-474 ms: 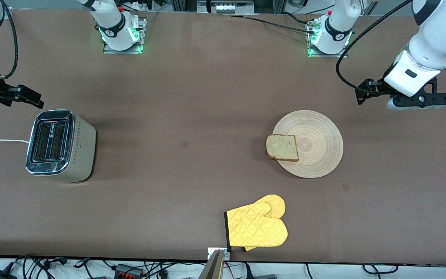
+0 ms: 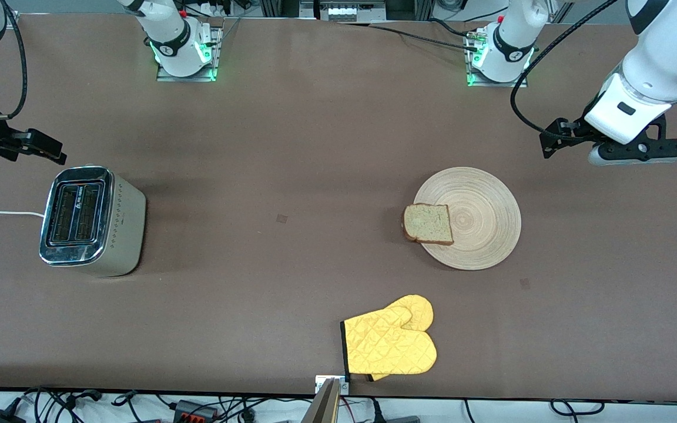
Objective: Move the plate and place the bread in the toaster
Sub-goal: 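Reach the left gripper to the plate rim while the right gripper nears the toaster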
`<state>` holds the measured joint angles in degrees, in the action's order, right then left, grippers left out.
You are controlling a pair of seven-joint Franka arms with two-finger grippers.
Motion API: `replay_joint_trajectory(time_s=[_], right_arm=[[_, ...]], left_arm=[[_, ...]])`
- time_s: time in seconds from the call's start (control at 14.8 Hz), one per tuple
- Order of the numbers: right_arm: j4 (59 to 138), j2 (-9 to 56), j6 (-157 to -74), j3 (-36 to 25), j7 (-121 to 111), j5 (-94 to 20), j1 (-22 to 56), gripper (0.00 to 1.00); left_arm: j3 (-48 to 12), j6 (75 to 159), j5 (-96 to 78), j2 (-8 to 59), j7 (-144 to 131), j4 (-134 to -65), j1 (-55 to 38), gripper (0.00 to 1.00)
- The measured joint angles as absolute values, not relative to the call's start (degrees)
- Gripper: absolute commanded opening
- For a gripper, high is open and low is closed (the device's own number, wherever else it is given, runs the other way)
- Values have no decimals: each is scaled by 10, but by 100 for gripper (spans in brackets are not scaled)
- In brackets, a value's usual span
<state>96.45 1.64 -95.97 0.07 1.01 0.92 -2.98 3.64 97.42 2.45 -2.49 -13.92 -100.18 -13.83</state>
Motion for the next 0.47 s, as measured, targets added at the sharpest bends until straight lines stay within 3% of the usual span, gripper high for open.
replay_joint_trajectory(time_s=[0.47], right_arm=[[966, 19, -974, 2, 10, 9, -29, 100]], left_arm=[[38, 977, -68, 104, -81, -957, -114, 100]])
